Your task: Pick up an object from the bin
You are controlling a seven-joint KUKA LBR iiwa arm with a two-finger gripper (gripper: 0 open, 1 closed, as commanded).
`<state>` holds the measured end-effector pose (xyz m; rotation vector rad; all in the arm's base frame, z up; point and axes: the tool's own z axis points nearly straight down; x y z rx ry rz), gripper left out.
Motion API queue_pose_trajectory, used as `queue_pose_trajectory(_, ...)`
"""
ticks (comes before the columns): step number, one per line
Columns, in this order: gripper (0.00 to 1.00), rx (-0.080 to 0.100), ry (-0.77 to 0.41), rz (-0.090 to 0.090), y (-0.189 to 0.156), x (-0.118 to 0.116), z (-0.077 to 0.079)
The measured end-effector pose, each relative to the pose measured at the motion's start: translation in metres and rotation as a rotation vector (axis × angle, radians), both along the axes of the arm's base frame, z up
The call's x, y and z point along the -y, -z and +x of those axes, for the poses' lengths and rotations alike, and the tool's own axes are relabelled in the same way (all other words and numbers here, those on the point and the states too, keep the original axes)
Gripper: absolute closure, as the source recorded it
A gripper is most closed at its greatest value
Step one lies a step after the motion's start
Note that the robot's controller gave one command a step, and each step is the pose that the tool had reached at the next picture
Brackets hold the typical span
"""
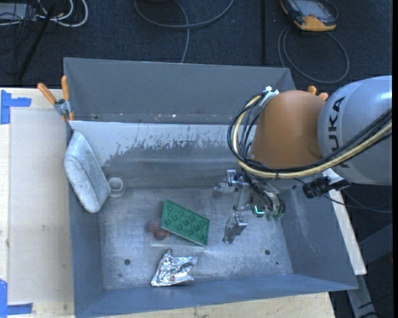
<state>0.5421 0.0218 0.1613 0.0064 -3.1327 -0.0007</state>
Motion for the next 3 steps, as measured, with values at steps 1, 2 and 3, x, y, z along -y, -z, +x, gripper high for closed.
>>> queue_pose_trajectory(1, 0.0, 0.011, -0.161, 0.001, 0.091, -0.039, 0.012)
queue_pose_trajectory(2, 1.0, 0.011, -0.158, 0.001, 0.088, -0.039, 0.012)
queue_pose_trajectory(3, 1.0, 0.015, -0.431, 0.001, -0.063, -0.043, -0.003)
